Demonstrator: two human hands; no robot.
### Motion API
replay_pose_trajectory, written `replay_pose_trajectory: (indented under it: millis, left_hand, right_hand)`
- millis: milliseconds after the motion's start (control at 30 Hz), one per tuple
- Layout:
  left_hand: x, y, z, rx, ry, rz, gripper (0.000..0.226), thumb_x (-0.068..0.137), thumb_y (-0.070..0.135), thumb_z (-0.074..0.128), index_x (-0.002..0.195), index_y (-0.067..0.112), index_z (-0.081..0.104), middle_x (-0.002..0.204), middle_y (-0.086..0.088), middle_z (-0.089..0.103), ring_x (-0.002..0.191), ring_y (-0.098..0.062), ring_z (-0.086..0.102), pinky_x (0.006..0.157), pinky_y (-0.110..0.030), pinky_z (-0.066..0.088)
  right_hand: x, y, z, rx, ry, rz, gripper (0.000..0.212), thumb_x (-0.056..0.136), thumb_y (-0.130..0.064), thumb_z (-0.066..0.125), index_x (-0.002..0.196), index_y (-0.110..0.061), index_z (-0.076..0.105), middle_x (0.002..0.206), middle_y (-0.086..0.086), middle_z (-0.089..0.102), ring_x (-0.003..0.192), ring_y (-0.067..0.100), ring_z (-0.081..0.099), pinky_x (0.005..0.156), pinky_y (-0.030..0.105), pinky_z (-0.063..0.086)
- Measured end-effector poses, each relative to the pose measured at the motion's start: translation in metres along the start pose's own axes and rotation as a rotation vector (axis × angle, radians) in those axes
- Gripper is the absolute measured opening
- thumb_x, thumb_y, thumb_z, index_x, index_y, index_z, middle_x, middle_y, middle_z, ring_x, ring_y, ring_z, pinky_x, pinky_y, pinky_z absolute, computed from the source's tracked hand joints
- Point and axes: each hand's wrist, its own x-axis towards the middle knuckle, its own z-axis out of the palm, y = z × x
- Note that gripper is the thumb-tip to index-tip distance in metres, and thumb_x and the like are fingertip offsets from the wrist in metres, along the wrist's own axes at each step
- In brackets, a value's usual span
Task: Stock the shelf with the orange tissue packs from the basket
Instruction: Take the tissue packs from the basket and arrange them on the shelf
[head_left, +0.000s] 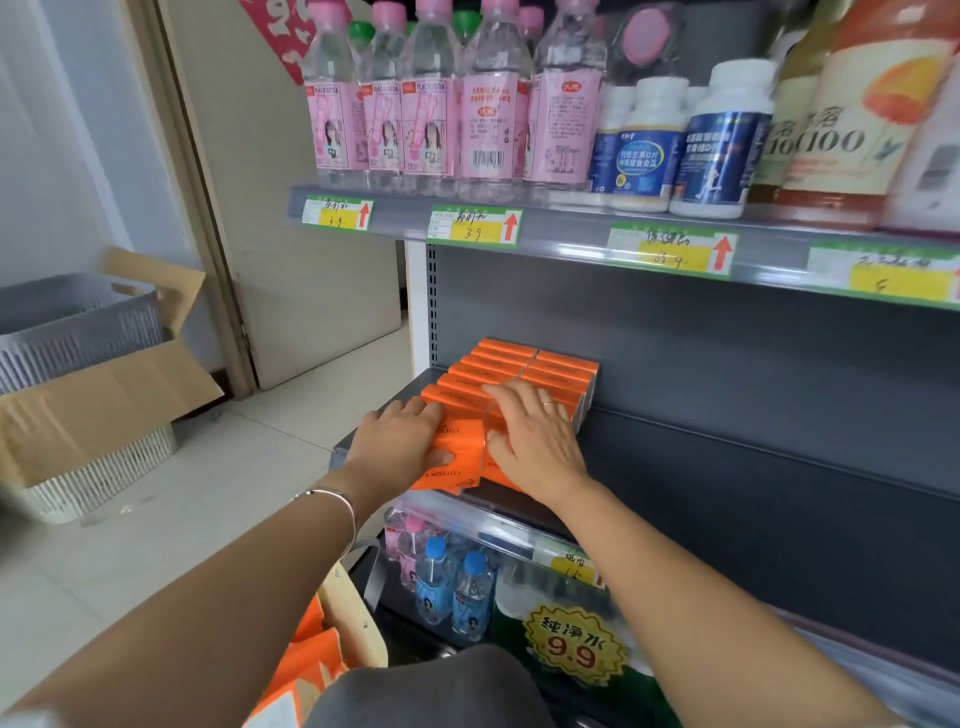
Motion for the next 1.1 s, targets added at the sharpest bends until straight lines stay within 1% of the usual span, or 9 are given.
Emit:
replay_pose_trajectory:
  millis: [133,233,300,367,500,700,800,900,1100]
  left_hand:
    - [-0.008,0.010,0.001,-0.051,0.025,-0.028,0.052,0.088,0.047,0.057,0.126,0.013,0.042,0.126,-0.006,0.048,0.120,-0.026,0.044,0.096,-0.039,0.036]
    - [-0.008,0.016,0.004,-0.265,0.040,0.048,0.048,0.086,0.031,0.065,0.124,0.008,0.045,0.122,-0.010,0.048,0.118,-0.028,0.046,0.095,-0.036,0.038]
    - [-0.008,0.020,0.007,-0.372,0.076,0.081,0.050,0.086,0.014,0.064,0.131,0.008,0.043,0.127,-0.012,0.045,0.119,-0.029,0.045,0.096,-0.034,0.037]
    - [-0.008,0.018,0.010,-0.409,0.114,0.054,0.057,0.087,0.006,0.061,0.139,0.010,0.037,0.134,-0.012,0.040,0.123,-0.029,0.043,0.100,-0.036,0.038]
    - [-0.003,0.005,0.028,-0.301,0.006,-0.039,0.066,0.090,0.018,0.060,0.146,0.018,0.025,0.146,-0.011,0.030,0.133,-0.032,0.030,0.109,-0.042,0.033]
    - [0.010,0.001,0.051,-0.185,-0.152,-0.021,0.072,0.090,0.030,0.059,0.149,0.023,0.017,0.156,-0.006,0.013,0.144,-0.030,0.013,0.113,-0.048,0.030]
    - [0.021,0.000,0.055,-0.155,-0.194,-0.013,0.075,0.092,0.028,0.055,0.151,0.028,0.008,0.159,-0.003,0.001,0.146,-0.029,0.005,0.114,-0.049,0.025]
    - [0.030,-0.001,0.058,-0.150,-0.242,-0.002,0.074,0.095,0.028,0.052,0.151,0.029,0.003,0.160,-0.002,-0.004,0.147,-0.028,0.001,0.116,-0.049,0.022]
    - [0.030,-0.002,0.064,-0.063,-0.205,-0.007,0.076,0.095,0.036,0.050,0.151,0.029,0.001,0.160,0.002,-0.001,0.147,-0.026,0.003,0.115,-0.049,0.022]
  right_hand:
    - [-0.017,-0.008,-0.010,-0.040,-0.156,-0.094,0.069,0.085,-0.037,0.054,0.147,-0.028,0.027,0.146,-0.002,0.032,0.133,0.020,0.029,0.108,0.040,0.027]
    - [-0.025,-0.006,-0.014,-0.025,-0.202,-0.059,0.061,0.089,-0.042,0.057,0.143,-0.026,0.034,0.141,-0.002,0.039,0.130,0.020,0.036,0.104,0.038,0.034]
    - [-0.032,0.003,-0.016,0.006,-0.193,0.009,0.052,0.091,-0.041,0.056,0.137,-0.025,0.040,0.135,-0.004,0.045,0.127,0.018,0.041,0.100,0.036,0.039]
    - [-0.040,0.017,-0.016,-0.060,-0.165,0.062,0.047,0.092,-0.043,0.054,0.134,-0.026,0.043,0.132,-0.006,0.048,0.126,0.018,0.042,0.101,0.036,0.038]
    - [-0.053,0.038,-0.009,-0.259,-0.082,0.195,0.044,0.093,-0.049,0.047,0.131,-0.026,0.045,0.126,-0.006,0.053,0.116,0.019,0.043,0.095,0.035,0.033]
    - [-0.040,0.029,0.024,-0.218,-0.040,0.217,0.038,0.093,-0.044,0.050,0.125,-0.022,0.049,0.122,-0.003,0.055,0.111,0.020,0.050,0.092,0.036,0.037]
    - [-0.034,0.026,0.037,-0.307,0.004,0.228,0.037,0.087,-0.047,0.057,0.115,-0.022,0.058,0.108,-0.003,0.061,0.100,0.022,0.055,0.082,0.037,0.037]
    - [-0.030,0.027,0.043,-0.363,0.047,0.246,0.037,0.073,-0.049,0.072,0.099,-0.024,0.064,0.092,-0.004,0.062,0.085,0.020,0.058,0.073,0.036,0.041]
    - [-0.027,0.024,0.048,-0.333,0.031,0.236,0.040,0.061,-0.043,0.084,0.091,-0.025,0.064,0.089,-0.004,0.060,0.081,0.020,0.059,0.071,0.036,0.046]
